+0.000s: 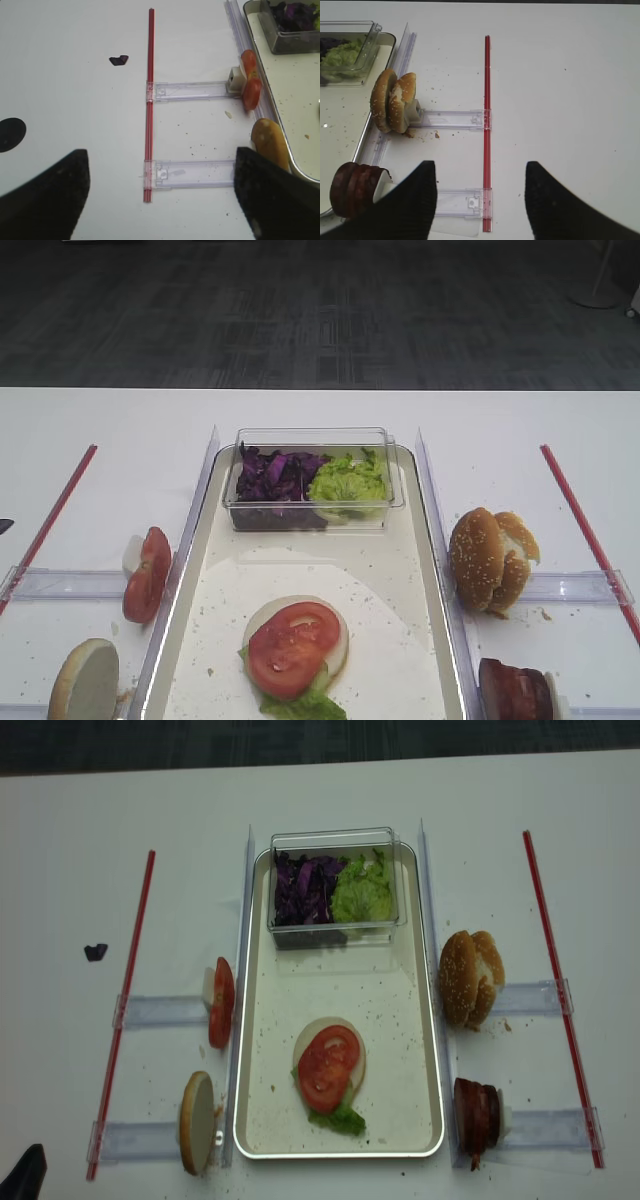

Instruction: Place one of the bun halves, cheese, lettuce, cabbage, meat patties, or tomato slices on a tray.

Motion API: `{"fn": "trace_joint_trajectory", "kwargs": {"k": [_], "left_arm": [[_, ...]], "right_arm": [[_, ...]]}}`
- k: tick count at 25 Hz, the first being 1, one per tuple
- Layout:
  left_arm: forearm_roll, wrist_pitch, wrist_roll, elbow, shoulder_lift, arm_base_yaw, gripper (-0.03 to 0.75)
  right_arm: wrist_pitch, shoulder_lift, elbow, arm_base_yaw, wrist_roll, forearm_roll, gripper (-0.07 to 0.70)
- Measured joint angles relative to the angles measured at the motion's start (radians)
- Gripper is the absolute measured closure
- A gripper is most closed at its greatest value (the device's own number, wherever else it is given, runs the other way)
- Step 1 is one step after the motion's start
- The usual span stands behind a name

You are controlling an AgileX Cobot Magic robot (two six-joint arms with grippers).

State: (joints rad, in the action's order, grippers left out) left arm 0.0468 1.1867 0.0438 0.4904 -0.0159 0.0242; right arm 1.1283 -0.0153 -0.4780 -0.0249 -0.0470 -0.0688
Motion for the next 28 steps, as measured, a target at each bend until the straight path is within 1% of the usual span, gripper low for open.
{"fn": "trace_joint_trajectory", "kwargs": {"k": [28], "left_arm": [[0.000,0.000,0.000,0.000,-0.002,0.000,0.170]], "right_arm": [[0.000,0.000,0.000,0.000,0.002,0.000,0.205]]}}
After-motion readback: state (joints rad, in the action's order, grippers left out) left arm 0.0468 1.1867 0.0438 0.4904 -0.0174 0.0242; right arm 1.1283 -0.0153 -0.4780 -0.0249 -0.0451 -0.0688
